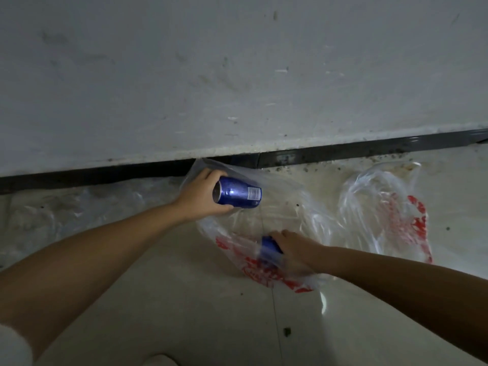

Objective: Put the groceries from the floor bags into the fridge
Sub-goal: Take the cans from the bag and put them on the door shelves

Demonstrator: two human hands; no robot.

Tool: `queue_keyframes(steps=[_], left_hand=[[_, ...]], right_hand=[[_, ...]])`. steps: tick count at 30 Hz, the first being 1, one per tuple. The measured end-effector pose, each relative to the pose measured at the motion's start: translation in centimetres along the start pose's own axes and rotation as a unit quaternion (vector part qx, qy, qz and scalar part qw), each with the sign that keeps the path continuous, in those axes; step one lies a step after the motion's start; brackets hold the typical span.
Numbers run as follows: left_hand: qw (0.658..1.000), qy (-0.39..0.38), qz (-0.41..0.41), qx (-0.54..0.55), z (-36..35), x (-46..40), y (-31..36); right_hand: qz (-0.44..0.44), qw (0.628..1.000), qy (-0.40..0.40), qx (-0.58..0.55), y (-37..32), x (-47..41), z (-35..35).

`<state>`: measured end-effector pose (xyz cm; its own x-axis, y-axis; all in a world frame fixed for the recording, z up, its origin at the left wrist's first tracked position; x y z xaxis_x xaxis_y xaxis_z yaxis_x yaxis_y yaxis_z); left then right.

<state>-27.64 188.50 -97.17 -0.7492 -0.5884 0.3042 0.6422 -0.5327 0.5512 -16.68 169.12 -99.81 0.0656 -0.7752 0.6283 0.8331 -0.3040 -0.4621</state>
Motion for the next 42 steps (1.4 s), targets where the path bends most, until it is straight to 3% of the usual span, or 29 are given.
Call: queue_keyframes(steps=[3, 7, 11, 17, 23, 26, 28, 29, 32, 34, 36, 39, 40, 42], left_hand=[[0.999, 0.031, 0.013, 0.02, 0.7, 0.4, 0.6], [0.998, 0.047, 0.026, 0.014, 0.5, 0.7, 1.2], [0.987, 0.087, 0.034, 0.128, -0.8, 0.7, 1.9], [0.945, 0.107, 0.128, 0.281, -2.6, 0.3, 2.2], [0.893, 0.104, 0.217, 0.38, -1.9, 2.7, 4.7], [0.877, 0.093, 0.234, 0.408, -1.4, 4.6, 6.3], [0.874, 0.096, 0.242, 0.41, -1.3, 5.4, 6.8], [0.874, 0.095, 0.243, 0.409, -1.3, 5.6, 6.8], [0.883, 0.105, 0.233, 0.394, -1.7, 5.6, 6.5], [0.89, 0.119, 0.227, 0.378, -1.8, 5.1, 6.0], [0.887, 0.139, 0.226, 0.377, -1.5, 4.6, 5.6], [0.873, 0.16, 0.233, 0.398, -0.6, 4.9, 5.8], [0.871, 0.159, 0.233, 0.401, 0.0, 5.4, 6.3], [0.872, 0.156, 0.232, 0.403, 1.6, 6.8, 7.9]], right_hand=[[-0.064, 0.985, 0.065, -0.146, 2.2, -0.2, 2.9], [-0.071, 0.922, 0.17, -0.342, 3.5, 0.7, 7.0], [-0.057, 0.893, 0.235, -0.381, 4.1, 0.6, 8.1], [-0.073, 0.879, 0.237, -0.406, 4.0, 0.2, 8.0], [-0.08, 0.756, 0.227, -0.609, 1.7, 3.0, 8.3], [-0.106, 0.714, 0.197, -0.664, 0.8, 4.8, 8.2], [-0.122, 0.72, 0.189, -0.656, 0.6, 5.6, 8.3], [-0.127, 0.745, 0.186, -0.628, 0.4, 5.7, 8.5], [-0.147, 0.872, 0.162, -0.439, 0.8, 4.1, 9.1], [-0.166, 0.916, 0.109, -0.349, 1.4, 2.2, 8.8], [-0.199, 0.904, 0.051, -0.375, 2.2, 0.7, 8.1], [-0.25, 0.813, -0.013, -0.525, 2.2, 1.0, 8.0], [-0.258, 0.803, -0.019, -0.537, 2.0, 1.7, 8.3], [-0.254, 0.833, -0.016, -0.492, 1.1, 3.3, 9.5]])
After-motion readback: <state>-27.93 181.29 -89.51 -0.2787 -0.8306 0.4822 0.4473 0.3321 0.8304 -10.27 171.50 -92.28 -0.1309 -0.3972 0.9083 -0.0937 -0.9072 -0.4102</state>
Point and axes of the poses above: each hand's wrist, its own x-axis away from the middle knuckle, its own z-axis out of the back of the hand, y = z × x, the point moved 6 cm from there along -x, towards the middle knuckle, and after that the axes turned 1 degree about y, right-handed, at the moved point
